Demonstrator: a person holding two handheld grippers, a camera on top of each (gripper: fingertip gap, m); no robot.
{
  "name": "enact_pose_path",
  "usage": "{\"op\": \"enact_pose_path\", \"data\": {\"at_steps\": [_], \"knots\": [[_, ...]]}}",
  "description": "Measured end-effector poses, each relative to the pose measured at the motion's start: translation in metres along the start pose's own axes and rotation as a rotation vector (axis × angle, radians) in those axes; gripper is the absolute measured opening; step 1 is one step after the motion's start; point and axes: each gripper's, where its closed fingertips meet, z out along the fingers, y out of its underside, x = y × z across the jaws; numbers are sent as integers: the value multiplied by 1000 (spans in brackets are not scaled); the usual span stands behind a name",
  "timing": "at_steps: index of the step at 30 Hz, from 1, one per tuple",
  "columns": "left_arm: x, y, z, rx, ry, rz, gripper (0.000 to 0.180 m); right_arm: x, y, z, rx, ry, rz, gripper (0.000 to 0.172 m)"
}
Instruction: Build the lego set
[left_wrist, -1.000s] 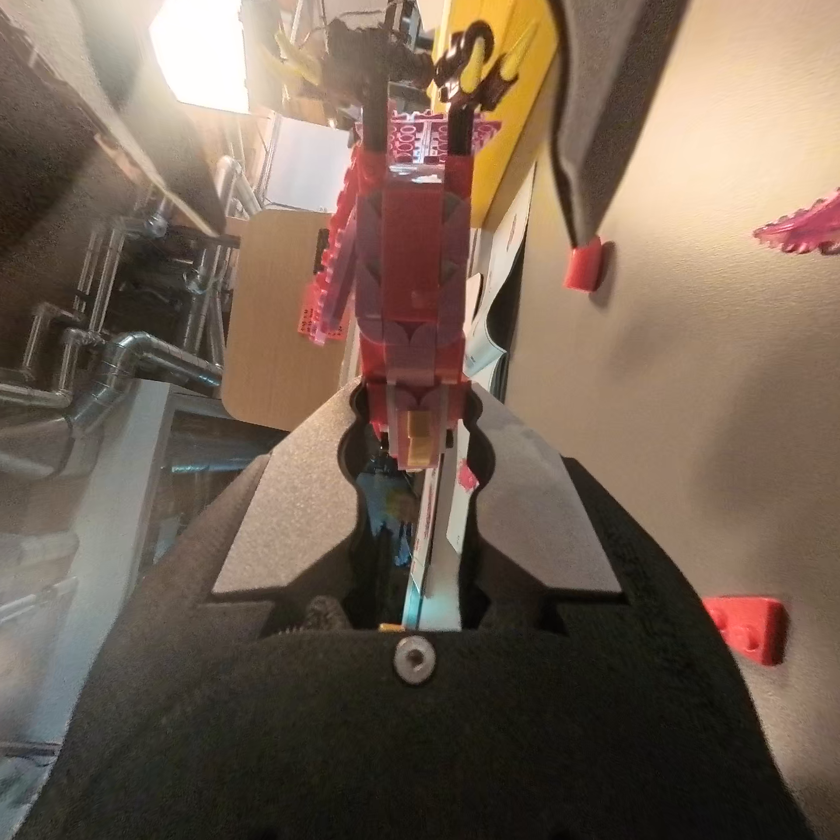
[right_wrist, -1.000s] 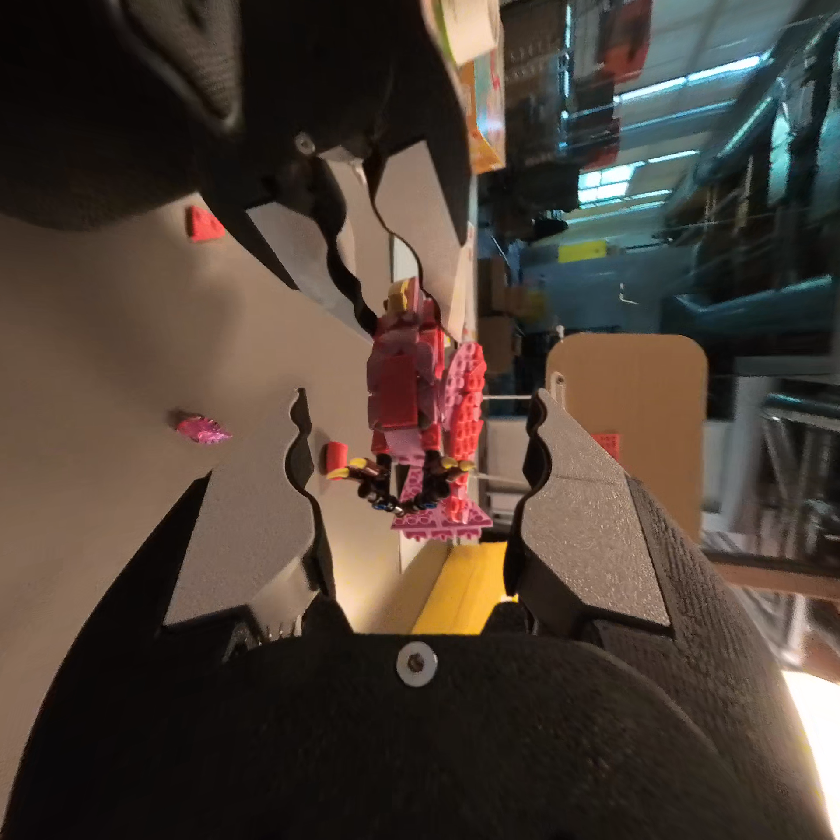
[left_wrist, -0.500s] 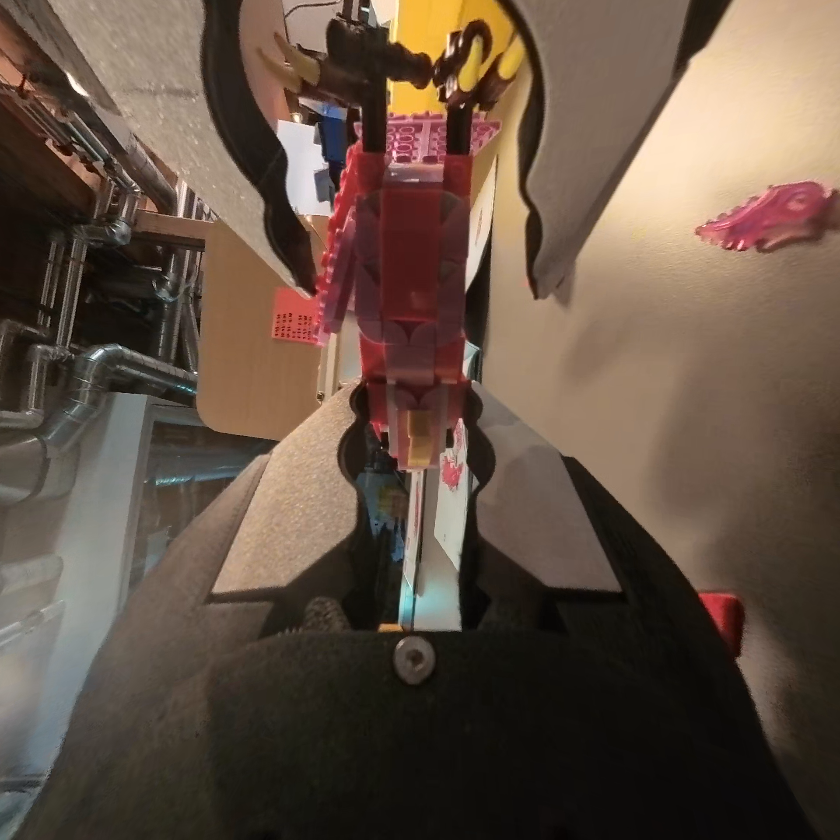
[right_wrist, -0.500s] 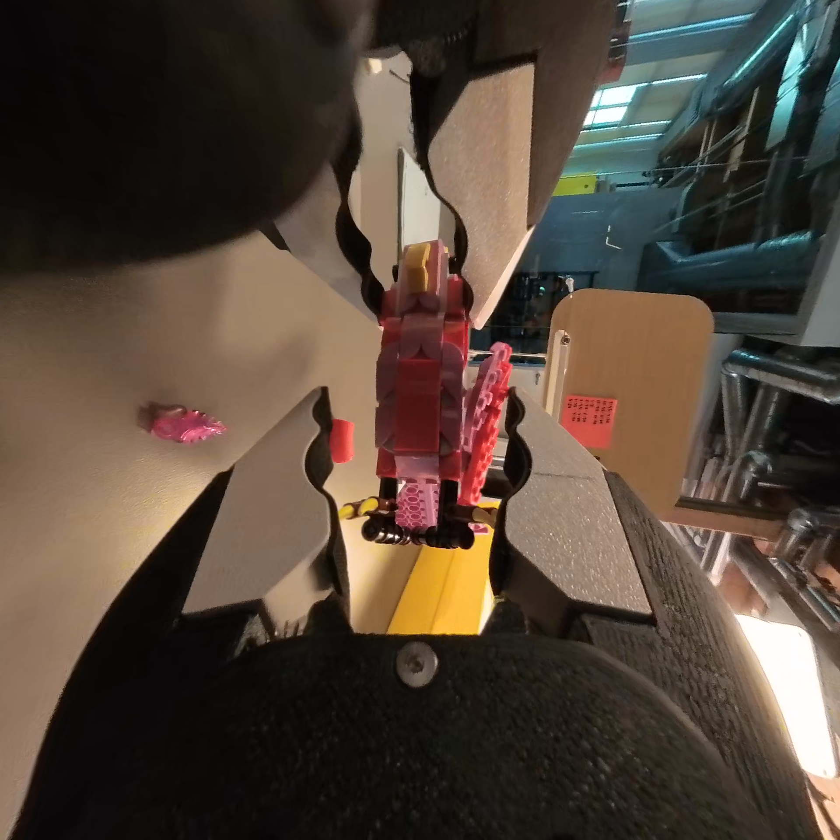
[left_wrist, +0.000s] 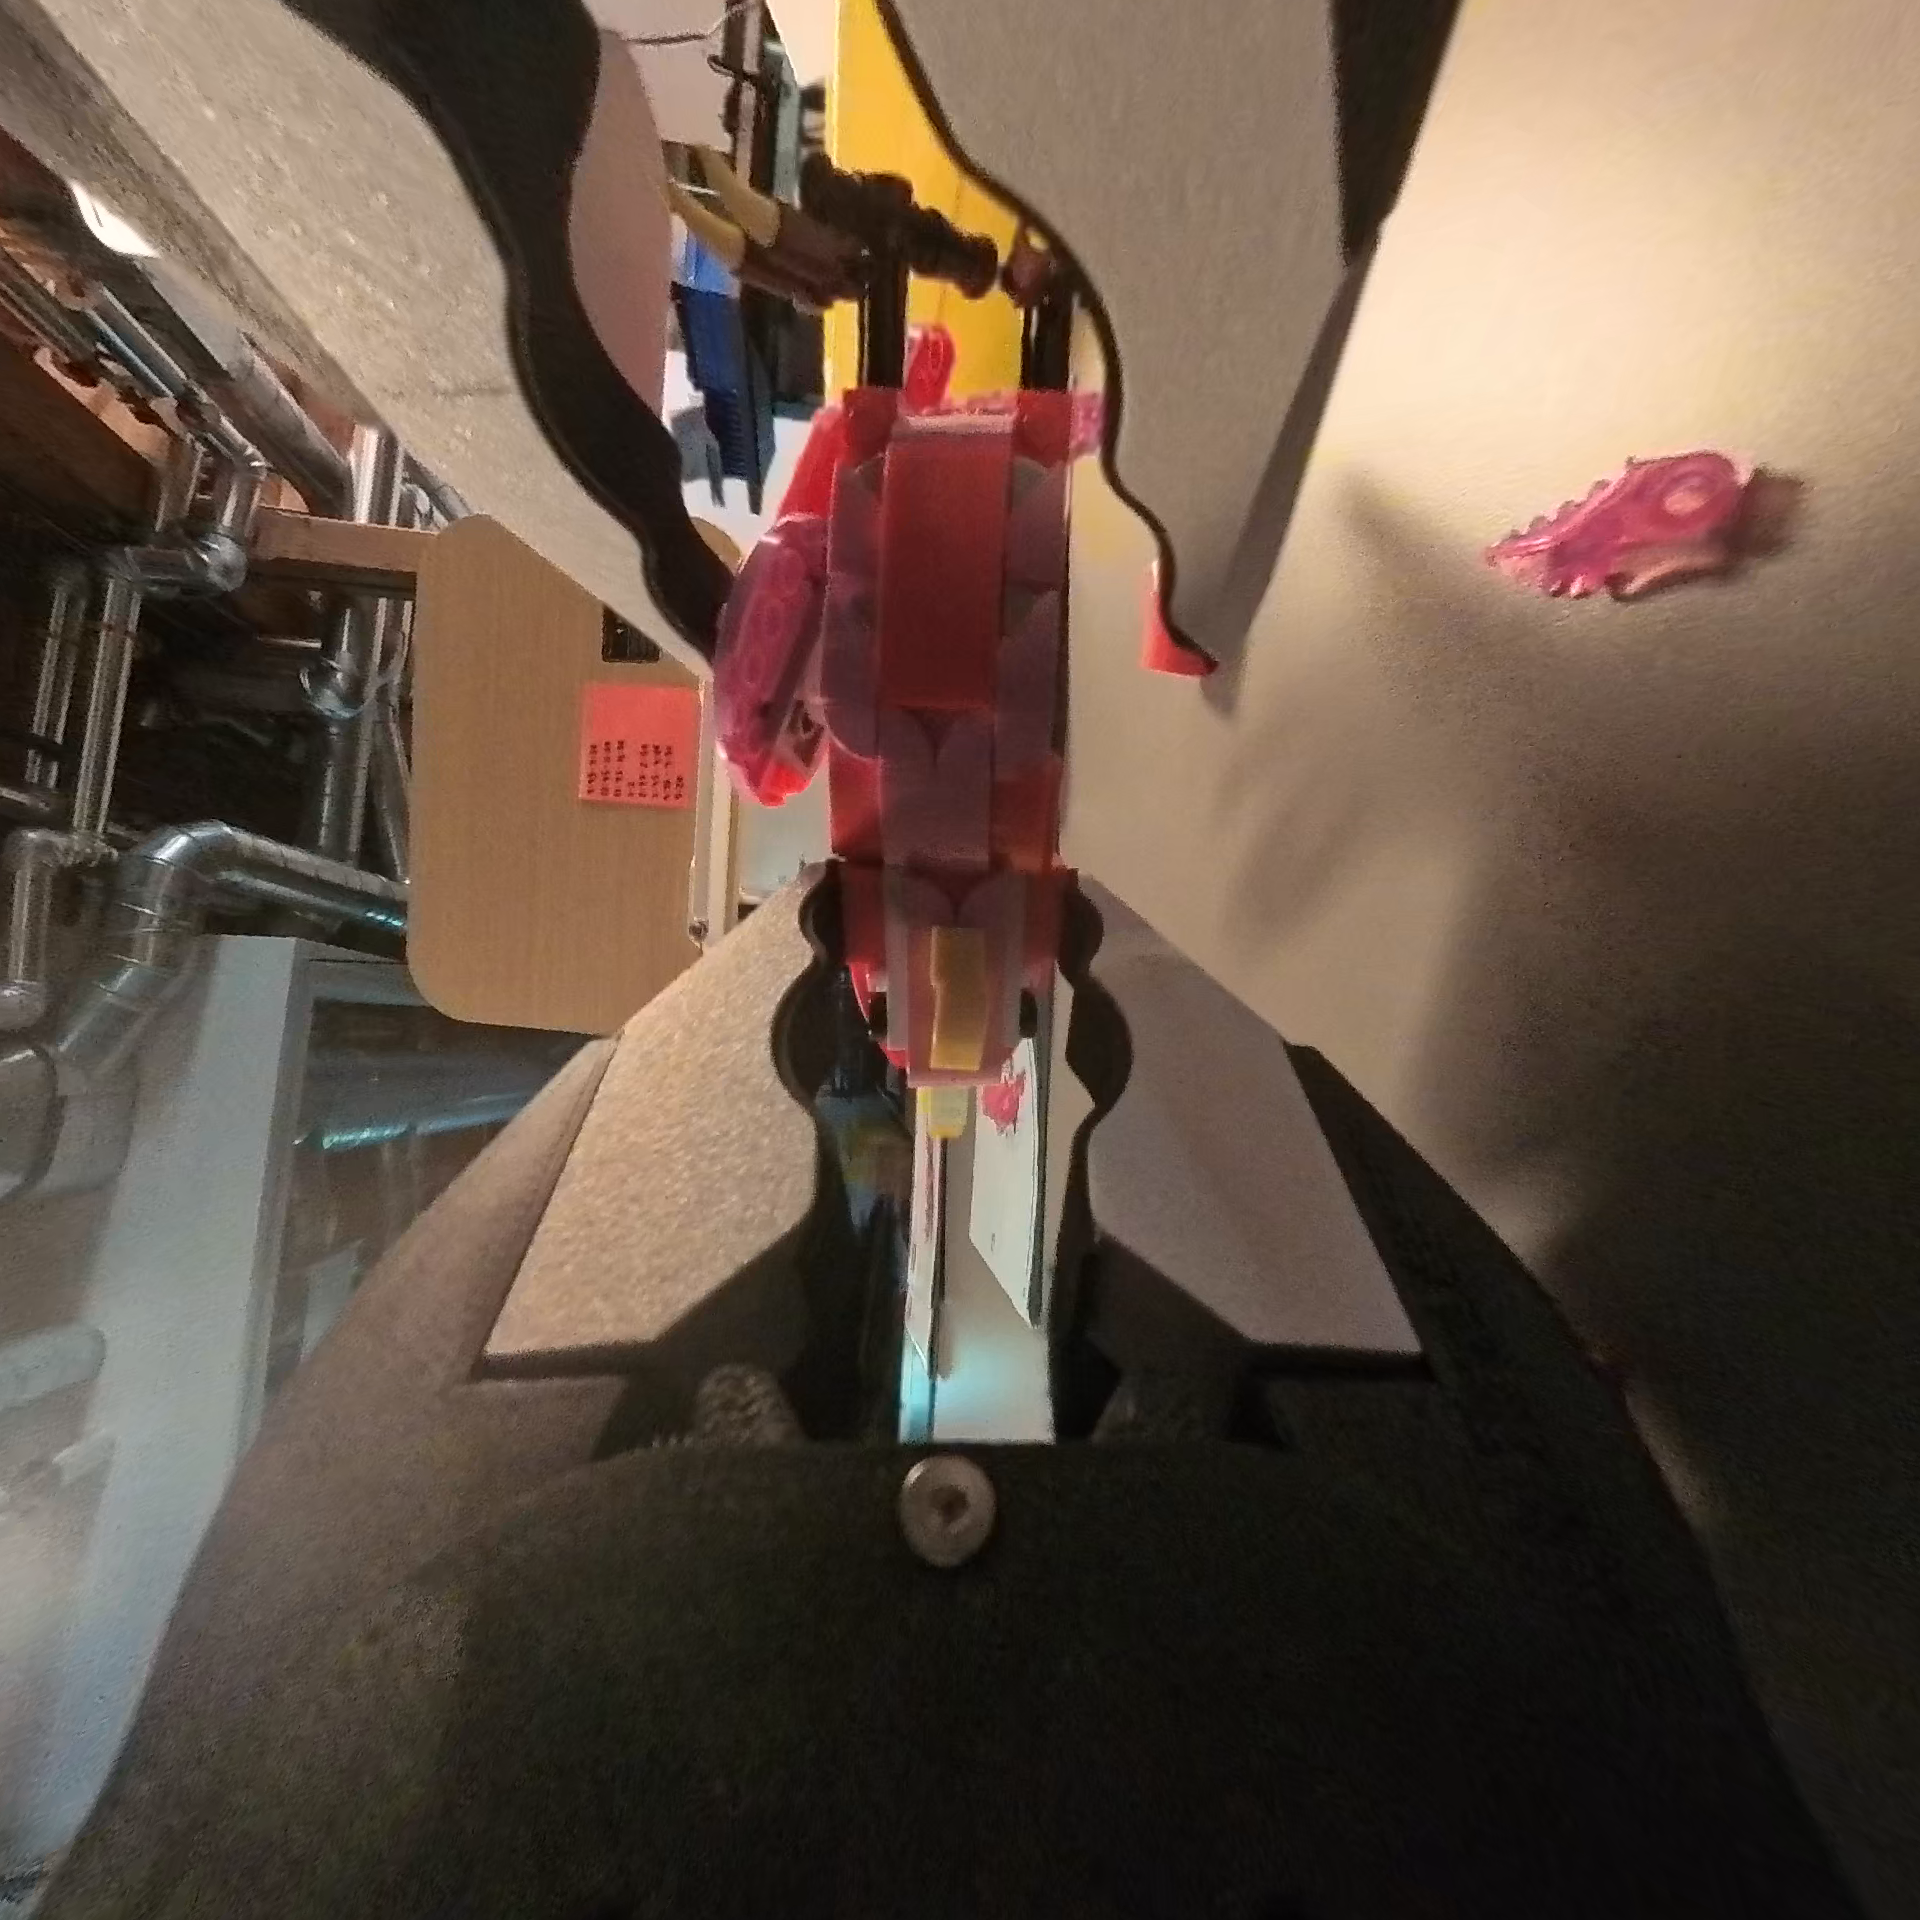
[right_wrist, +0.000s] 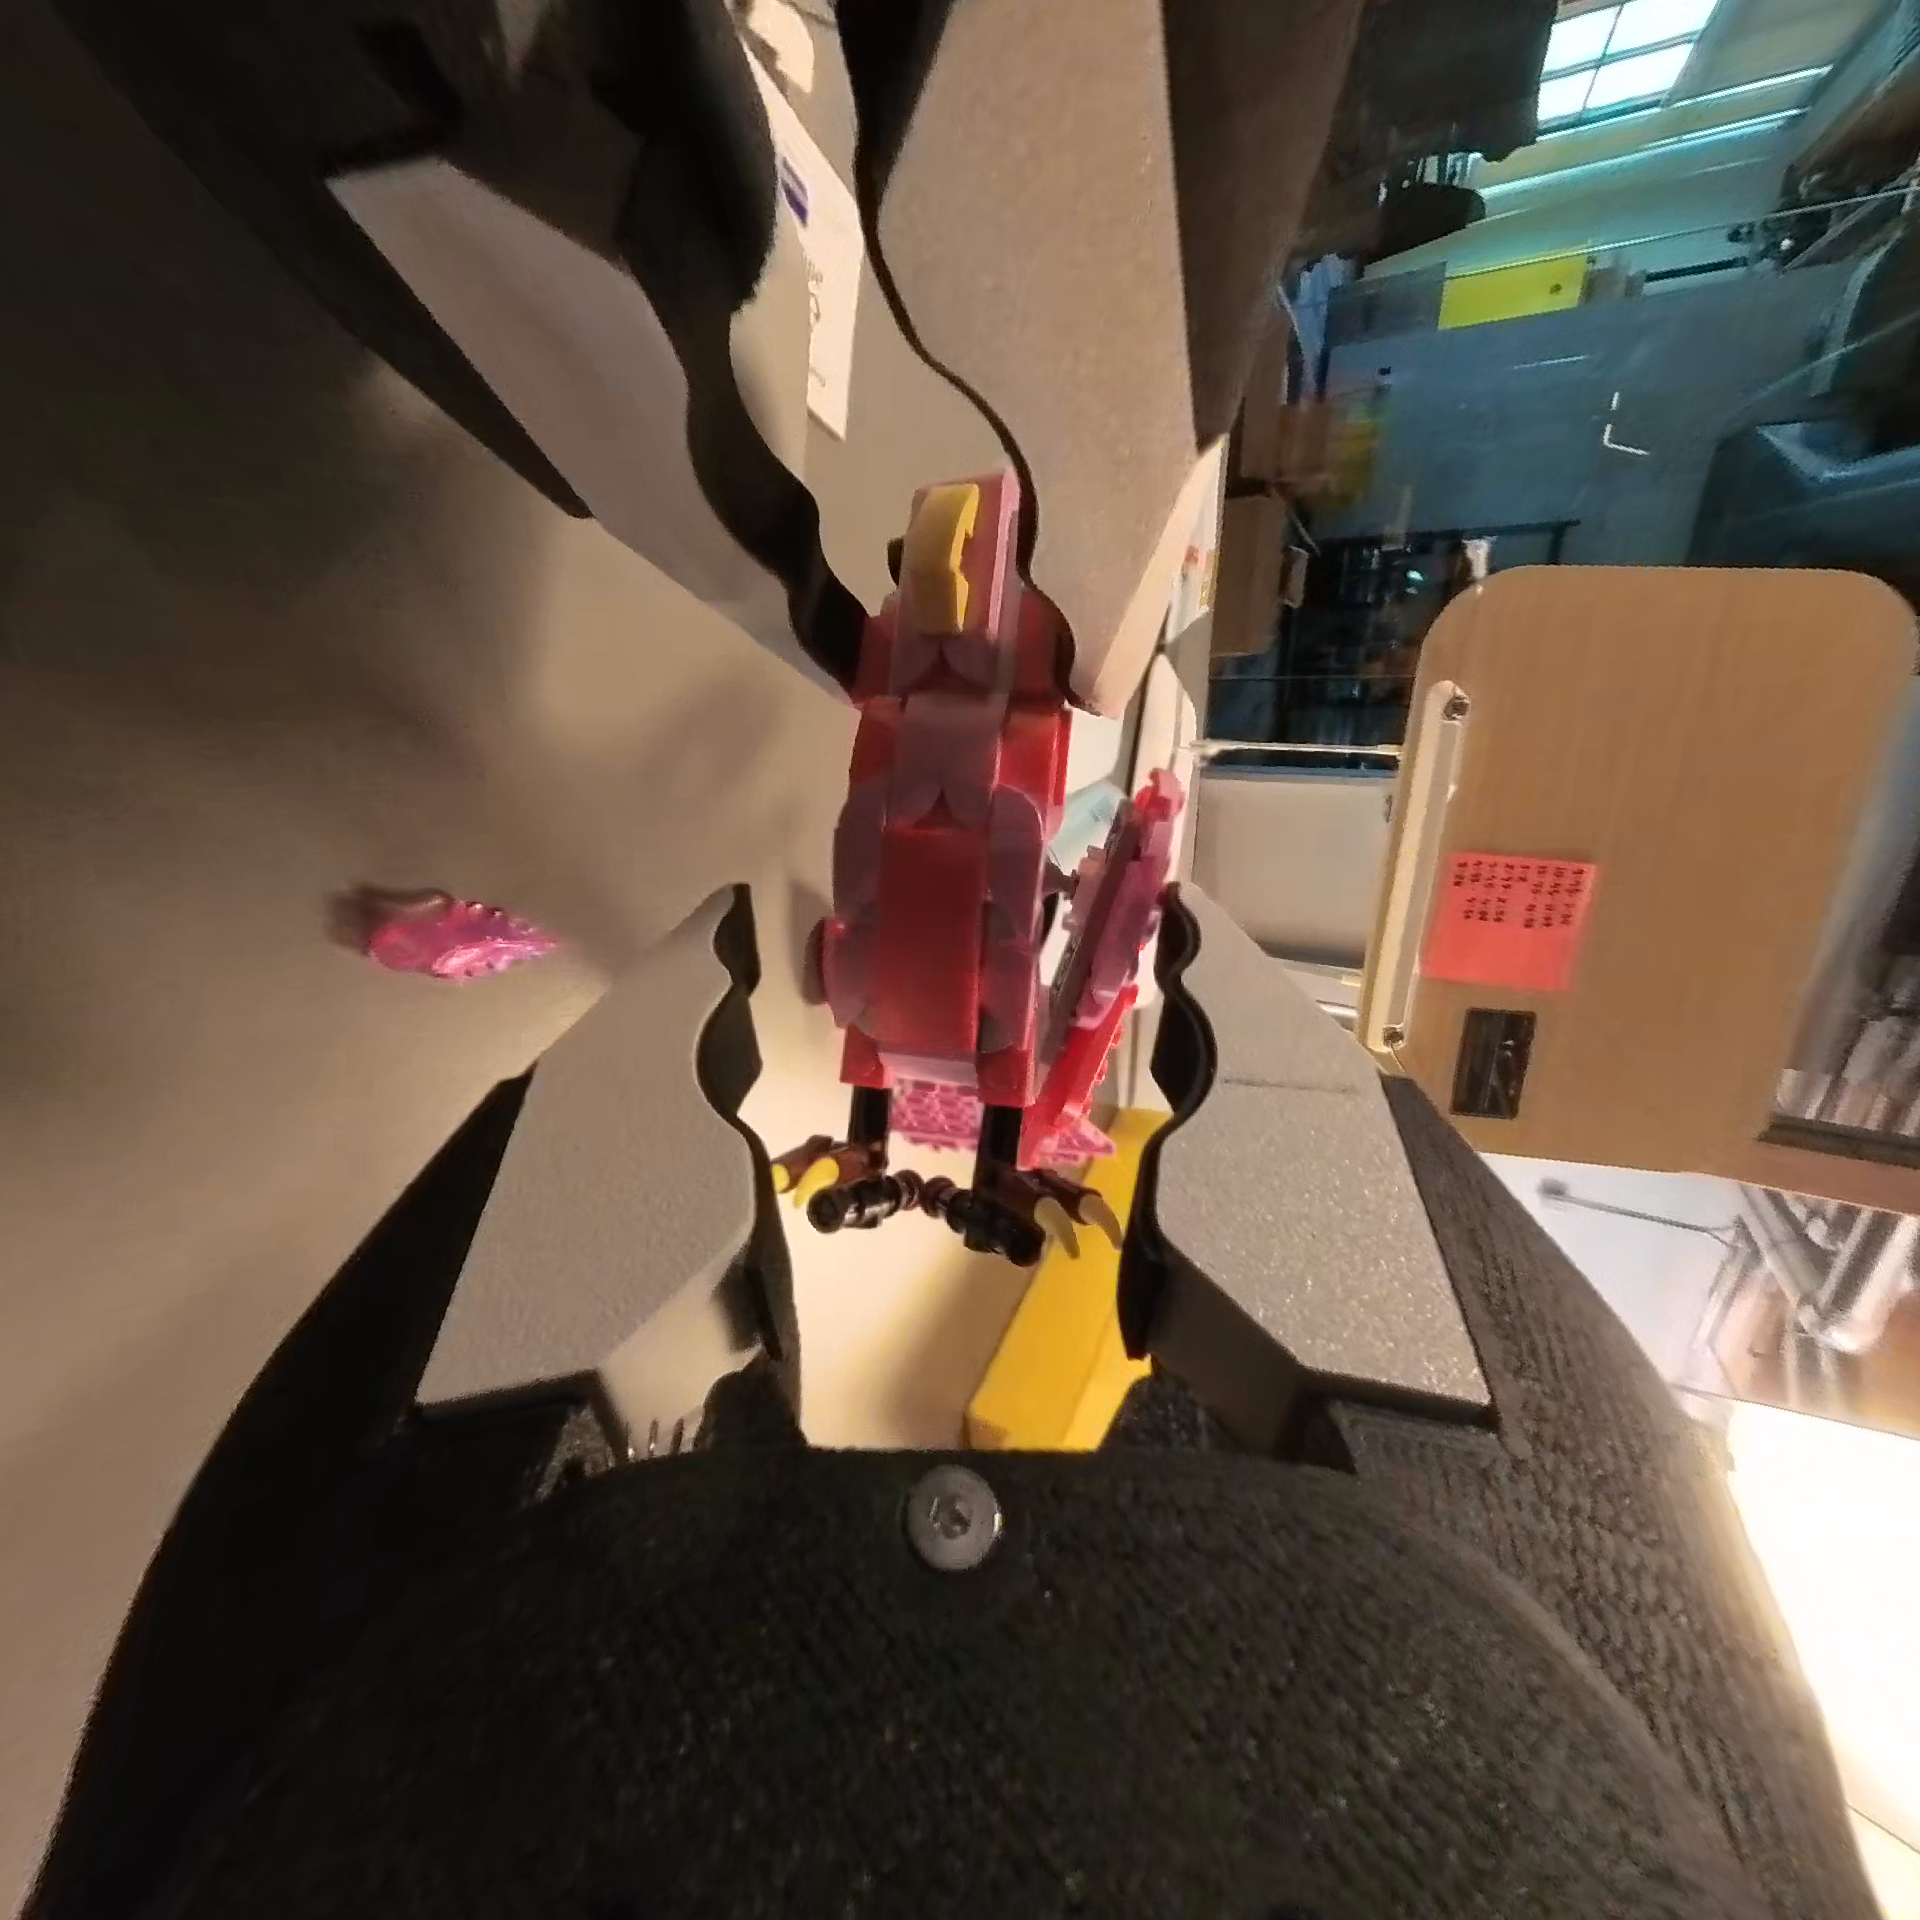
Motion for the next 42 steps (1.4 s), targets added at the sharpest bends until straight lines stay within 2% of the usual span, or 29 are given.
{"op": "enact_pose_path", "data": {"at_steps": [6, 10, 17, 25, 30, 32, 39, 42], "knots": [[2, -5, -1, 18, 3, 26, 39, 5, 6, 1, -26, 35, -42, 59], [7, -7, -1, 23, 33, 15, 39, 1, 8, 4, -24, -10, -65, 60], [12, -10, -1, 36, 57, -1, 39, -11, 10, 4, -14, -128, -132, 76], [12, -10, -1, 37, 68, -35, 39, -8, 8, 5, 0, -130, -129, 69], [15, -10, -1, 44, 93, -61, 39, -23, 13, 3, 8, -267, -193, 94], [13, -10, -1, 52, 90, -75, 39, -22, 13, 3, 17, -266, -212, 97], [5, -18, -6, 110, 96, -189, 39, 3, 7, 5, 38, -79, -274, 67], [5, -19, -7, 121, 91, -170, 39, 5, 6, 7, 33, -41, -307, 60]]}}
